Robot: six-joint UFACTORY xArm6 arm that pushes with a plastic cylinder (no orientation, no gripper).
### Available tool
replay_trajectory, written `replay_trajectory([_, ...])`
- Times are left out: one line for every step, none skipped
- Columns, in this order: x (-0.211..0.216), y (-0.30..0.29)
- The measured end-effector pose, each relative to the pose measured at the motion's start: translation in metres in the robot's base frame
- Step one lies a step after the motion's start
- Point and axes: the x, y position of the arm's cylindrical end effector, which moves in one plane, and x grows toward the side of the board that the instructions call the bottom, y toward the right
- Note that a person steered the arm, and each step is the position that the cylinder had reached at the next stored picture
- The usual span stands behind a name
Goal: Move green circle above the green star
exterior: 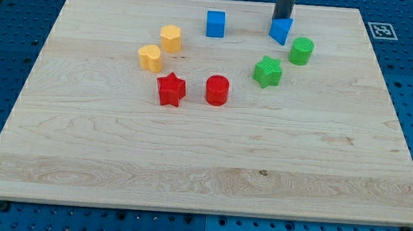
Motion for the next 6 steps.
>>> replay_trajectory([0.002,0.004])
replay_trajectory([0.003,0.048])
replay_trajectory([0.041,0.078])
replay_trajectory([0.088,0.078])
replay_trajectory([0.102,0.047])
replay_trajectory([0.09,0.003])
